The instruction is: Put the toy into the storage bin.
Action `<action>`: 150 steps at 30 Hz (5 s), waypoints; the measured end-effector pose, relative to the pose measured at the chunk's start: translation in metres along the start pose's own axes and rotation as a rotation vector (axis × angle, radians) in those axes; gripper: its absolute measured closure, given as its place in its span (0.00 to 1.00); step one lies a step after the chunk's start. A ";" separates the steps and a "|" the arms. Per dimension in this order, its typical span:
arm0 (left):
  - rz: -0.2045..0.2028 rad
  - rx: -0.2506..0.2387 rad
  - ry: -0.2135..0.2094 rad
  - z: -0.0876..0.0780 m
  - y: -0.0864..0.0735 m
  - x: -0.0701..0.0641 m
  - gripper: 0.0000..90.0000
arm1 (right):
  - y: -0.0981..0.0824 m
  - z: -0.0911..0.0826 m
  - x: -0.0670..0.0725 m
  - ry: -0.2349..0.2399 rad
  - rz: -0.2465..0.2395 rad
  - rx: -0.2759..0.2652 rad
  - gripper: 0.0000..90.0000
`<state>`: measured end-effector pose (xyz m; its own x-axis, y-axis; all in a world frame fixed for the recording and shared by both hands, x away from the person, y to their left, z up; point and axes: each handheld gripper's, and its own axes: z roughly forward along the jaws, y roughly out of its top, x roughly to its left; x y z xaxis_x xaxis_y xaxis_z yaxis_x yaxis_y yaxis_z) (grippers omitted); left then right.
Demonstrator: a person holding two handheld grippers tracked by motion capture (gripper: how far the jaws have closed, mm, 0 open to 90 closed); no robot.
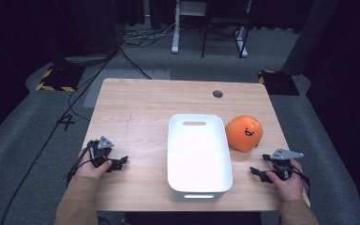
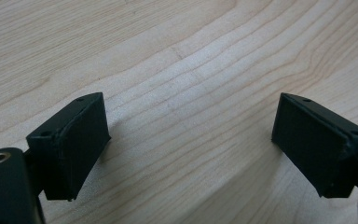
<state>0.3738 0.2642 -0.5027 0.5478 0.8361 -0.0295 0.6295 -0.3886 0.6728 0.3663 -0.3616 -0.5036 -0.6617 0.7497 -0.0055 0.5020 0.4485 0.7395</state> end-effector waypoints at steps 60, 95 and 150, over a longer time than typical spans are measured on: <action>0.005 -0.004 -0.002 0.004 0.005 0.006 0.11 | 0.093 -0.048 -0.013 -0.031 0.052 -0.291 0.65; -0.006 -0.001 0.017 0.005 0.005 0.004 0.11 | 0.134 -0.023 -0.031 0.086 0.058 -0.308 0.88; -0.045 -0.008 0.044 0.007 0.007 0.000 0.11 | 0.244 -0.117 0.023 0.140 -0.161 -0.441 0.89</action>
<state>0.3822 0.2589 -0.5032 0.4941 0.8690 -0.0277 0.6488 -0.3473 0.6771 0.4083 -0.2919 -0.2448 -0.7951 0.6018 -0.0753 0.1230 0.2816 0.9516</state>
